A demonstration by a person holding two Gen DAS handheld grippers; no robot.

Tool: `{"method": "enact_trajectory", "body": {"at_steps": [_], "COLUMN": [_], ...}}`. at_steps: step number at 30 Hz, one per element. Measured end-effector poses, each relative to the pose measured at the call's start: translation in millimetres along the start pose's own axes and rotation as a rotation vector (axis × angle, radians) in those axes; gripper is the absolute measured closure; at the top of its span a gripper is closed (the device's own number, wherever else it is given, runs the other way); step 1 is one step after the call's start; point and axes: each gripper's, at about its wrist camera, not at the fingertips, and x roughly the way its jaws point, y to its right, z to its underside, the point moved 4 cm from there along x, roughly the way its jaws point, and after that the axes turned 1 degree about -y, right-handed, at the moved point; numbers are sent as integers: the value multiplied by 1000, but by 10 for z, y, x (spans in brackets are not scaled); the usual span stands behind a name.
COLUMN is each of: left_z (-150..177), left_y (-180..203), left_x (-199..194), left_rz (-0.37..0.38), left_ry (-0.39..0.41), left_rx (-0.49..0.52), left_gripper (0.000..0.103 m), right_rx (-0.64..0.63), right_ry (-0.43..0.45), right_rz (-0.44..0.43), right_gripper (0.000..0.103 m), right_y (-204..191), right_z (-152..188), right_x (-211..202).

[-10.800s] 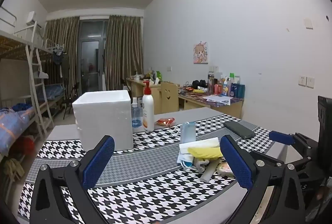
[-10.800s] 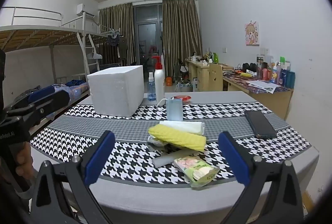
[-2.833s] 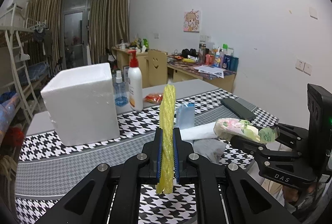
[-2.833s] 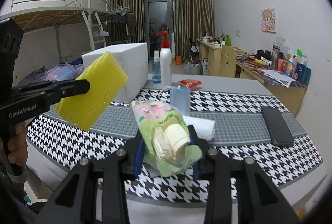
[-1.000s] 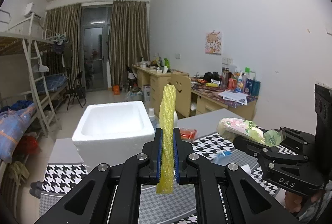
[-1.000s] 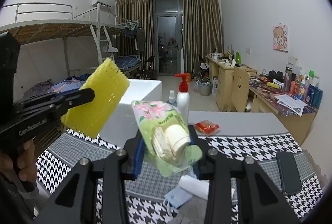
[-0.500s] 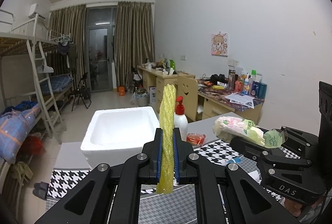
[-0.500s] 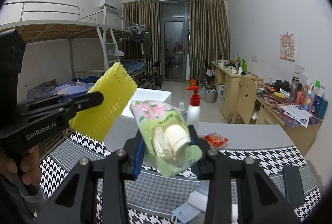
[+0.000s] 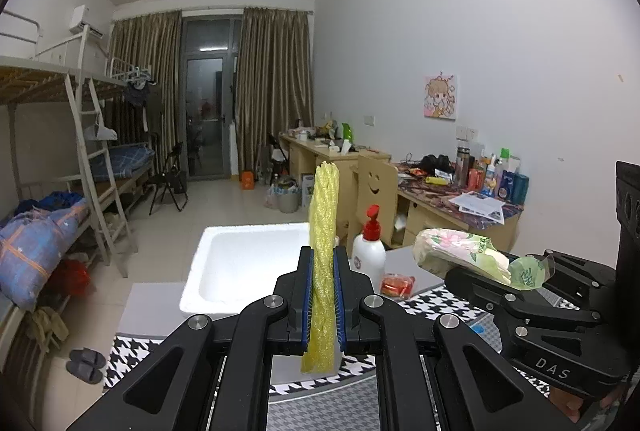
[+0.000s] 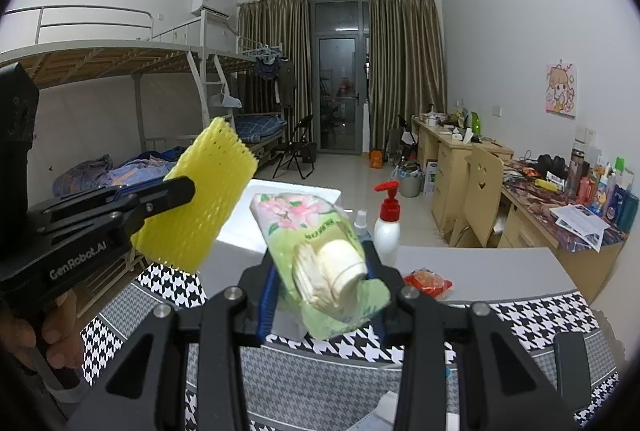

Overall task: Organize soft objects
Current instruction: 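Lift and carry both held items toward the white foam box, then lower the yellow mesh sleeve into the foam box and open the left tool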

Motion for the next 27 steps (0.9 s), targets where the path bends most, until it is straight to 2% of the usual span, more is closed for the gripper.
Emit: {"method": "enact_trajectory", "body": {"at_steps": [11, 27], "left_z": [-72, -93], "left_y": [-139, -333], "left_x": [160, 431], "left_rz": [-43, -47], "left_ry": [-11, -58], "left_rx": [-10, -34], "left_gripper": [93, 93], "right_rx": [-4, -11], "right_ry": [-33, -70], "right_rz": [-5, 1], "right_gripper": [60, 60], "right_y": [-98, -135], "right_z": [-159, -355], "right_x": [144, 444]}}
